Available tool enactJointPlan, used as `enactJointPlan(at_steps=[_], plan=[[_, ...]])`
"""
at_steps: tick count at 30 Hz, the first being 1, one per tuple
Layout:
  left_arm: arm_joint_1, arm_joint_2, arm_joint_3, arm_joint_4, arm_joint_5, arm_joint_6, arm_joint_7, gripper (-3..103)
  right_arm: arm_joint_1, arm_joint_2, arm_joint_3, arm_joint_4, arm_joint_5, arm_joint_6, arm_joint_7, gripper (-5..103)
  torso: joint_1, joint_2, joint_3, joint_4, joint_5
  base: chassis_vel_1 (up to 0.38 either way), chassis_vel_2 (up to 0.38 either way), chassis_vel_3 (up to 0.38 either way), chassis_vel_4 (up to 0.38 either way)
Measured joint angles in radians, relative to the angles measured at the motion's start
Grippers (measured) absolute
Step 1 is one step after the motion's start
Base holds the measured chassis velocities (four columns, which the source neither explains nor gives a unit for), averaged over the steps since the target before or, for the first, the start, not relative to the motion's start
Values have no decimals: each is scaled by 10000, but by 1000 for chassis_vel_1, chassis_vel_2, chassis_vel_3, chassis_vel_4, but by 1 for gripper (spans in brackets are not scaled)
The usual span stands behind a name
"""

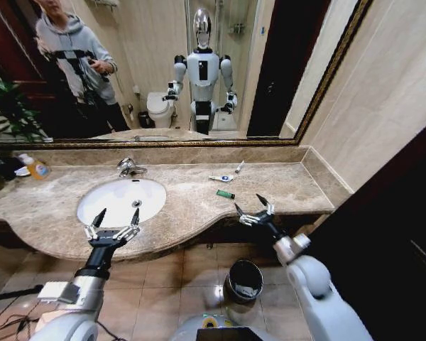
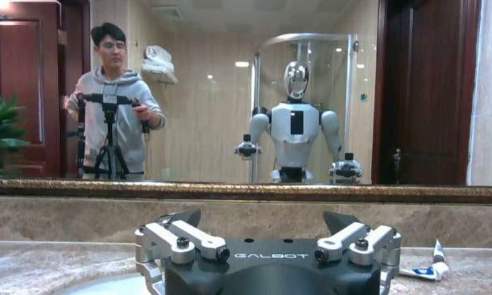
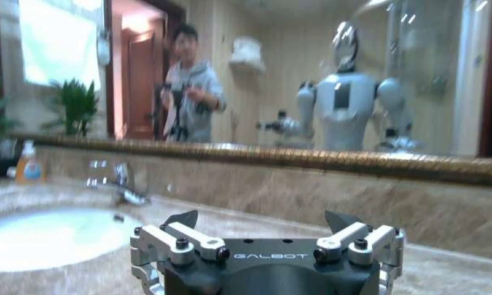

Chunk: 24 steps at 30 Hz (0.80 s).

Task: Pick up the trash from the sink and place it in the trash bin.

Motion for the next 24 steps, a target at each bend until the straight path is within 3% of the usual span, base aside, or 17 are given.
enactJointPlan(at_steps=[6,11,24], plan=[[0,0,0,0,0,0,-2,100,1832,-519,-1331,-1716,274,-314,-33,100,0,0,0,2,1,0,0,0,0],[0,0,0,0,0,0,-2,100,2977,-438,-2079,-3455,153,213,-192,100,0,0,0,0,0,0,0,0,0],[0,0,0,0,0,0,-1,100,3809,-108,-1834,-5133,-350,183,-130,100,-1,0,-1,0,-1,0,0,0,0]])
